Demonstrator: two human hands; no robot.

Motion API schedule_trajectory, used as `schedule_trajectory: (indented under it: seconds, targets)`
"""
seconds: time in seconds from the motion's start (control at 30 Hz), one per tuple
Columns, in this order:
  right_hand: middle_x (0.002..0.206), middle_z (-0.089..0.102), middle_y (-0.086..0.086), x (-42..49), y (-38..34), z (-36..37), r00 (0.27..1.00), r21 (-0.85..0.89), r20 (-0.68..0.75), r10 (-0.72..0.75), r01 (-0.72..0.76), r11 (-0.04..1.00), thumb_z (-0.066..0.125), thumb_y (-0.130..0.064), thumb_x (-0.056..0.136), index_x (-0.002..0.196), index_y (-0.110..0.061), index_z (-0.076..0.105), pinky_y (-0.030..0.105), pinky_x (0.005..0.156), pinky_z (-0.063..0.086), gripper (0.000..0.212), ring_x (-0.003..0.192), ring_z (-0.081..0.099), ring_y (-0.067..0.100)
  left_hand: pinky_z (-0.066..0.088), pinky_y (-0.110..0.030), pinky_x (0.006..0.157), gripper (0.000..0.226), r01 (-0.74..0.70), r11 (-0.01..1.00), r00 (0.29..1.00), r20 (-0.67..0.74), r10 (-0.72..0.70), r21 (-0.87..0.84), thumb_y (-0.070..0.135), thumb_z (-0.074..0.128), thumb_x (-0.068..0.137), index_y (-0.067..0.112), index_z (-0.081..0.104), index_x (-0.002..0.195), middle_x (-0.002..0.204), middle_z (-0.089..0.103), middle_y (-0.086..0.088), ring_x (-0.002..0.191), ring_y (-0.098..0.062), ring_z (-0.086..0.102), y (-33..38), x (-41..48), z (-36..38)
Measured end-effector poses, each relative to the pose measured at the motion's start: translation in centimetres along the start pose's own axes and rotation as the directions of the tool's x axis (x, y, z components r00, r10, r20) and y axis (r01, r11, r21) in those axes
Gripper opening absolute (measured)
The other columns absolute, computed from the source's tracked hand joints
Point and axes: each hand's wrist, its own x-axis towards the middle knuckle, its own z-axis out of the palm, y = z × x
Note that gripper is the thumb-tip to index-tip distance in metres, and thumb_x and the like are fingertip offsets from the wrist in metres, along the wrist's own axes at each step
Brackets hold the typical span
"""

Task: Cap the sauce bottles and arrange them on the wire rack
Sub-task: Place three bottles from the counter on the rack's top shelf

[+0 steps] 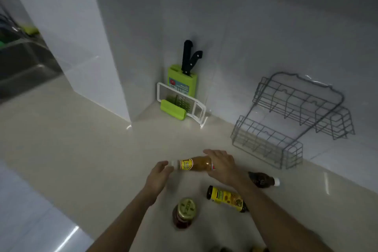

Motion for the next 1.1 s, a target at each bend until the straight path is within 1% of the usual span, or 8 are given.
schedule_trajectory:
  seconds: [0.2,0.37,0.5,0.63,0.8,0.93,1.0,1.1]
  targets:
    - [0.14,0.046,0.009,2.5,-0.3,1.1,0.993,-0.328,0.118,0.014,0.026,0.944,0.056,-0.016,0.086,0.14,-0.022,0.034,0.046,0.103,0.033,0.059,0.125,0.042,0.032,0.039,-0.031,0.09,0.056,0.068,0.997,0.997,0.022,-0.068,0.033,0.038,0.059,0.089,0.016,0.039,0.137,0.131,0.054,-0.007,0.111,-0.022,0.051,-1.1,0.9,0.6]
    - [0.132,0.052,0.01,3.4,-0.7,1.5,0.998,-0.419,0.058,0.038,-0.011,0.908,0.058,-0.016,0.087,0.132,-0.017,0.041,0.045,0.094,0.043,0.048,0.117,0.049,0.034,0.036,-0.025,0.091,0.048,0.027,0.987,0.999,0.039,-0.034,0.159,0.016,0.05,0.095,0.018,0.037,0.141,0.142,0.051,-0.006,0.123,-0.027,0.051,-2.3,1.1,0.3]
    - [0.129,0.052,0.005,2.9,-0.6,1.2,0.995,-0.301,-0.05,0.083,-0.095,0.949,0.067,-0.025,0.08,0.132,-0.02,0.04,0.042,0.081,0.05,0.059,0.114,0.051,0.03,0.036,-0.023,0.095,0.053,-0.019,0.969,0.996,0.086,-0.003,0.248,0.005,0.048,0.092,0.015,0.036,0.143,0.146,0.046,-0.008,0.131,-0.026,0.047,-2.4,1.4,-0.1]
    - [0.113,0.059,0.003,1.7,-0.6,-0.7,0.934,0.094,-0.305,0.187,-0.166,0.982,0.072,-0.039,0.072,0.116,-0.018,0.045,0.035,0.071,0.048,0.055,0.1,0.059,0.027,0.041,-0.027,0.091,0.047,-0.084,0.945,0.992,0.112,0.05,0.315,0.014,0.048,0.095,0.015,0.037,0.141,0.142,0.05,-0.011,0.125,-0.029,0.051,-0.3,1.8,0.6]
    - [0.1,0.065,-0.004,-0.9,-1.0,-6.3,0.694,0.645,-0.552,0.463,0.003,0.764,0.082,-0.051,0.058,0.108,-0.024,0.047,0.035,0.074,0.054,0.066,0.088,0.064,0.016,0.034,-0.022,0.094,0.045,-0.242,0.932,0.961,0.196,0.193,0.27,0.02,0.045,0.098,0.021,0.038,0.142,0.147,0.044,-0.005,0.132,-0.024,0.045,6.4,3.0,3.4]
    - [0.094,0.065,-0.013,-2.9,-0.3,-13.1,0.397,0.686,-0.718,0.571,0.265,0.678,0.087,-0.039,0.058,0.108,-0.021,0.053,0.015,0.078,0.048,0.064,0.085,0.062,-0.004,0.023,-0.037,0.118,0.052,-0.304,0.952,0.92,0.27,0.284,0.032,0.054,0.035,0.095,0.028,0.044,0.139,0.149,0.043,0.004,0.138,-0.016,0.038,14.1,3.7,6.9]
    - [0.097,0.065,-0.007,-3.4,0.9,-16.1,0.245,0.654,-0.755,0.609,0.355,0.668,0.089,-0.035,0.06,0.112,-0.012,0.054,0.009,0.08,0.046,0.066,0.086,0.061,-0.002,0.013,-0.041,0.122,0.059,-0.352,0.933,0.865,0.352,0.357,-0.081,0.056,0.028,0.096,0.027,0.035,0.147,0.155,0.033,0.008,0.144,-0.01,0.027,17.7,3.6,8.7]
    - [0.096,0.064,-0.007,-3.3,2.8,-19.4,0.136,0.627,-0.764,0.631,0.391,0.674,0.088,-0.031,0.063,0.112,-0.009,0.053,0.001,0.079,0.042,0.065,0.084,0.06,0.001,0.006,-0.041,0.123,0.066,-0.43,0.896,0.79,0.435,0.432,-0.108,0.062,0.018,0.094,0.027,0.027,0.15,0.158,0.025,0.011,0.146,-0.007,0.018,22.4,3.0,10.6]
